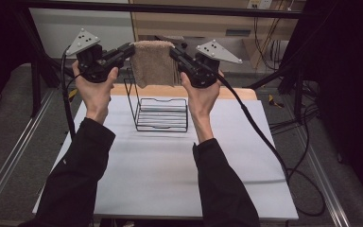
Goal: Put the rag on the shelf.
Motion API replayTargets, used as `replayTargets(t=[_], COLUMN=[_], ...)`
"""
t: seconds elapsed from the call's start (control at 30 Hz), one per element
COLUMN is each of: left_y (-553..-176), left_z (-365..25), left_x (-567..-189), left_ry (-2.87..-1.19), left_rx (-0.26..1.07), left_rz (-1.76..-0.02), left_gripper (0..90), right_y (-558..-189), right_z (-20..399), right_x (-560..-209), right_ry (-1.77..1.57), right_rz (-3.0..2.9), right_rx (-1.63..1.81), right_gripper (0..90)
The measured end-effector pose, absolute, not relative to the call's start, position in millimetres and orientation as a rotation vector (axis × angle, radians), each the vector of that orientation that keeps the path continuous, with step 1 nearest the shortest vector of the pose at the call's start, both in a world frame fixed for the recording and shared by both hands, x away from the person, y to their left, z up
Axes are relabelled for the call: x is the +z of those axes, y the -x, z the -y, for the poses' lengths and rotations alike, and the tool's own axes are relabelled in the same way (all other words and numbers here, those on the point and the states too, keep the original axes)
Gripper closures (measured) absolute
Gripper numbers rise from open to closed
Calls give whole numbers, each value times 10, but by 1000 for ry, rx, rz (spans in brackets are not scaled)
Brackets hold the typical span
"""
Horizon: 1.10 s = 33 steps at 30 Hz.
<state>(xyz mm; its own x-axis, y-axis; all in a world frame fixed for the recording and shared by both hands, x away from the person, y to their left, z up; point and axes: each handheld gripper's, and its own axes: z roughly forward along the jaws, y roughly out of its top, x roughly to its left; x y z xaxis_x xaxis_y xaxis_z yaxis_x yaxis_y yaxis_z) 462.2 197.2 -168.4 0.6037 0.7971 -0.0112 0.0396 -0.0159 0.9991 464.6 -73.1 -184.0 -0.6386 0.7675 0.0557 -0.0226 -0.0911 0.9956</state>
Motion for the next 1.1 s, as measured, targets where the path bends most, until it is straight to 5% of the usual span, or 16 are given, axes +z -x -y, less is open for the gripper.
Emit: replayTargets(t=[1.1], left_y=[-5121], left_z=[-1907], left_x=[-1705], left_ry=[-1498], left_rx=[712], left_rz=[-792], left_gripper=[853], right_y=[-5113], right_z=[729], right_x=[-1823], right_ry=[-861], right_rz=[-1657], right_rx=[1732], right_gripper=[841])
